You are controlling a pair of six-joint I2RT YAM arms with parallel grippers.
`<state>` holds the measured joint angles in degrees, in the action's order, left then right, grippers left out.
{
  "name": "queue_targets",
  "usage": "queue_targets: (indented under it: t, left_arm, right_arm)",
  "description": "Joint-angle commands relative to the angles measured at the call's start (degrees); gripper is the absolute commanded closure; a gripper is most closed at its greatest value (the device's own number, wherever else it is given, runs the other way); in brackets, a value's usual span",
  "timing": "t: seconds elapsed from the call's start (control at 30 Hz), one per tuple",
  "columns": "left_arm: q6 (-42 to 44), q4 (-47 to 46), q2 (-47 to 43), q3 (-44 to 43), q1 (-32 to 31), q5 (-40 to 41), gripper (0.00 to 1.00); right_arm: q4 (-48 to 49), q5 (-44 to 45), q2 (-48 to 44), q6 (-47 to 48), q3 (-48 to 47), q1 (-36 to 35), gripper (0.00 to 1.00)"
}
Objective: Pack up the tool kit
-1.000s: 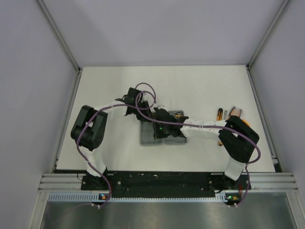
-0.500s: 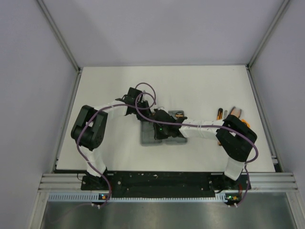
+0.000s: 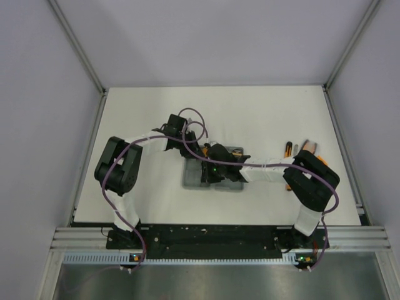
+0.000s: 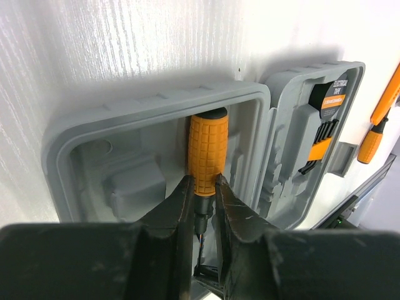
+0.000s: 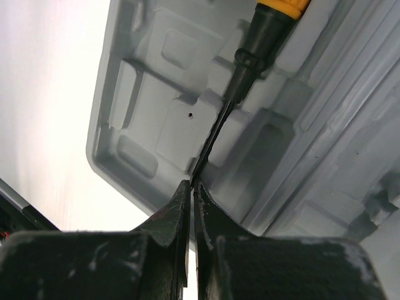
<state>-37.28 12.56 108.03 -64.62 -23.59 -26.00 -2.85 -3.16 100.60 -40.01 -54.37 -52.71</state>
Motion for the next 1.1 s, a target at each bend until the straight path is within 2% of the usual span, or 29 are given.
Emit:
queue_targets:
  t: [0.0, 0.07, 0.1, 0.17, 0.2, 0.27, 0.3, 0.4, 0.57, 0.73, 0.8, 0.9, 1.07]
  left_arm:
    - [0.6, 1.4, 4.0, 1.3, -0.4, 5.3, 1.00]
    - [0.4, 1.4, 3.9, 1.1, -0.4, 4.9, 1.00]
    - [0.3, 1.6, 3.4, 0.6, -0.4, 4.6, 0.98]
    - [0.2, 2.2, 2.6, -0.2, -0.4, 4.3, 0.91]
    - [0.2, 2.5, 2.0, -0.8, -0.4, 4.2, 0.88]
    - [0.5, 3.3, 0.7, -1.7, -0.3, 3.5, 0.76]
    - [0.8, 3.7, -0.1, -2.2, -0.3, 3.2, 0.70]
    - [1.2, 4.7, -2.7, -3.3, 0.1, 2.5, 0.62]
    - [1.0, 5.1, -6.9, -3.2, 1.7, 1.0, 0.58]
    - [1.1, 5.5, -12.0, -2.1, 3.2, -0.3, 0.53]
    - [1.6, 6.3, -14.2, -1.7, 3.6, -0.3, 0.51]
    - [2.6, 6.9, -18.3, -0.5, 4.3, 0.2, 0.44]
    - [5.8, 6.6, -25.7, 2.9, 5.0, 2.0, 0.33]
  right_arm:
    - [-3.9, -1.2, 1.5, 3.1, 2.2, 0.1, 1.00]
    - [-4.4, -0.2, -0.2, 3.5, 0.8, 0.1, 1.00]
    - [-4.7, 0.5, -1.1, 3.4, 0.1, 0.1, 0.96]
    - [-5.6, 1.8, -3.0, 3.5, -1.6, 0.1, 0.79]
    - [-5.8, 2.4, -4.2, 3.4, -2.3, 0.1, 0.73]
    - [-6.5, 4.4, -6.5, 3.3, -3.5, 0.2, 0.66]
    - [-6.9, 5.1, -7.7, 3.3, -4.0, 0.2, 0.65]
    - [-8.1, 8.2, -12.3, 2.5, -3.7, 0.4, 0.64]
    - [-14.3, 13.1, -19.2, 0.3, -0.3, 4.3, 0.63]
    - [-21.5, 19.7, -26.9, -1.6, 6.0, 14.1, 0.56]
    - [-23.4, 22.2, -29.5, -2.4, 8.4, 19.5, 0.49]
    - [-24.0, 22.7, -32.2, -1.8, 12.0, 28.7, 0.49]
    - [-25.5, 24.2, -35.4, -0.7, 14.8, 38.8, 0.50]
